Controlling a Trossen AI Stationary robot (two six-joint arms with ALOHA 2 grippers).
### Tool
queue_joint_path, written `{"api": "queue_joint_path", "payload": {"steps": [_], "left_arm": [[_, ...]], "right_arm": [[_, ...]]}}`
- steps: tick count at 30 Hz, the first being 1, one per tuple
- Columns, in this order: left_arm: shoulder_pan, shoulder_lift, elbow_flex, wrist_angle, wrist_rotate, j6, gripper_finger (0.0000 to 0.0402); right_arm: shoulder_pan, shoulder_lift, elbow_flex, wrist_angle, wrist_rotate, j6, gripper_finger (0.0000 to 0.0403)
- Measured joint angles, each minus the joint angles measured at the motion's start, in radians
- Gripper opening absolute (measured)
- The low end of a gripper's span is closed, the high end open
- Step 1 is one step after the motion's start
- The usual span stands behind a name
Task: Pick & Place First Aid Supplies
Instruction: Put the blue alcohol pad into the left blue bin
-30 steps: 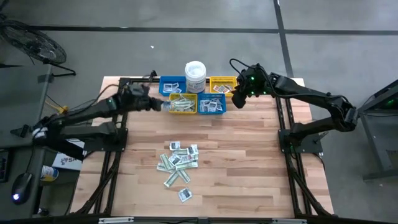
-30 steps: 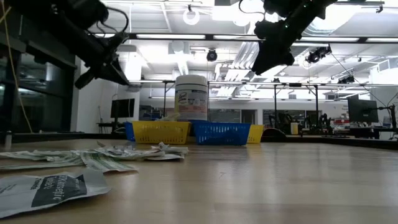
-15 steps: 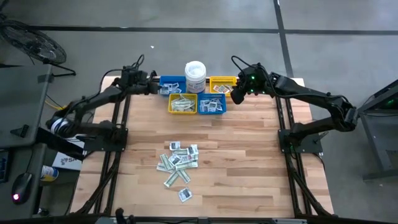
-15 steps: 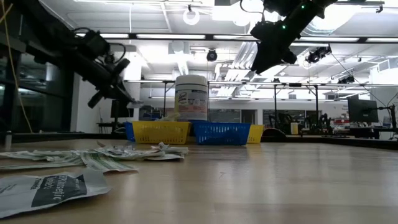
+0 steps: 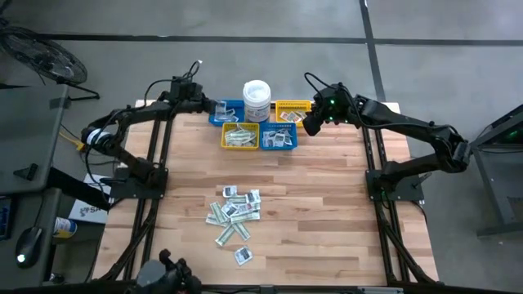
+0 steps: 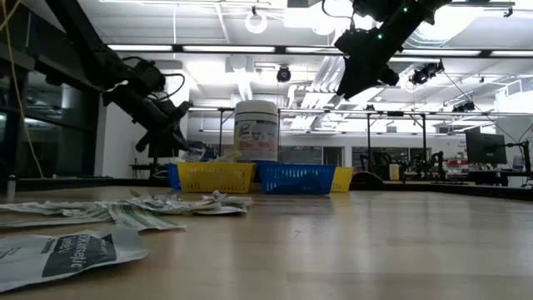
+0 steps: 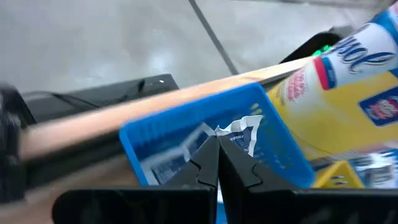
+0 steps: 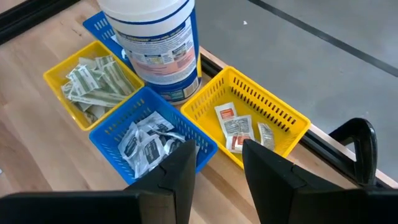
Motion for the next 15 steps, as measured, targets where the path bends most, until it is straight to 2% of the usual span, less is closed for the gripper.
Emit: {"api": "queue_joint_path", "payload": {"steps": [4,10,15], "left_arm": [[0.000,0.043,0.064,-0.052,-0.011,0.116,0.0000],[-0.039,0.065,0.098,-0.100,-0.027,0.143,0.0000],[-0.116,0.065,0.099,-0.101,-0.140,0.178,0.0000]], "right_arm": [[0.000,0.000,0.000,0.000,0.001,0.000,0.0126],[0.000,0.000,0.000,0.000,0.004,-0.002,0.0126],[0.000,0.000,0.000,-0.001,0.017,-0.021,0.0126]]}}
